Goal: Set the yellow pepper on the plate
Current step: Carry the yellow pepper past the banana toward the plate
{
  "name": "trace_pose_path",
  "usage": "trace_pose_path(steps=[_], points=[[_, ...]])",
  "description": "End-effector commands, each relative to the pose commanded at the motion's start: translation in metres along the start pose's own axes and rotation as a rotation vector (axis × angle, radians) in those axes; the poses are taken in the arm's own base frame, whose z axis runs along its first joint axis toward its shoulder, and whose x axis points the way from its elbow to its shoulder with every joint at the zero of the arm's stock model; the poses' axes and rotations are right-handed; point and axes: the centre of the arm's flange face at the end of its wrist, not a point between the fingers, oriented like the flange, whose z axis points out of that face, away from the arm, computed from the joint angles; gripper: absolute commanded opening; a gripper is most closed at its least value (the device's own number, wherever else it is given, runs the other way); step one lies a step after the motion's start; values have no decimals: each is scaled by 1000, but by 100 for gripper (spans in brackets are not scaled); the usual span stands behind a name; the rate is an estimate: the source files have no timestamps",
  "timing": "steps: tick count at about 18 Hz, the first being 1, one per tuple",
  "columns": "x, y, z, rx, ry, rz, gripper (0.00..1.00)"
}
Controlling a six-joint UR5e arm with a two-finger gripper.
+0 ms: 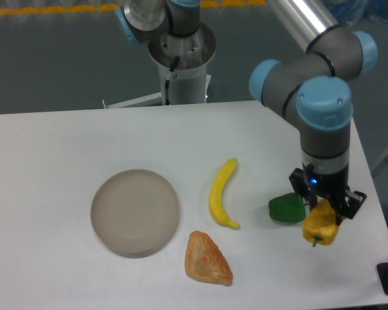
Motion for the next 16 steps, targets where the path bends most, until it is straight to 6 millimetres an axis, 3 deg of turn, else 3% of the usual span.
trace_pose_path(steps=[2,8,16], points=[[13,-5,0,2,14,-86,38],[73,-67,7,31,78,-321,38],[94,-89,5,64,112,-341,38]])
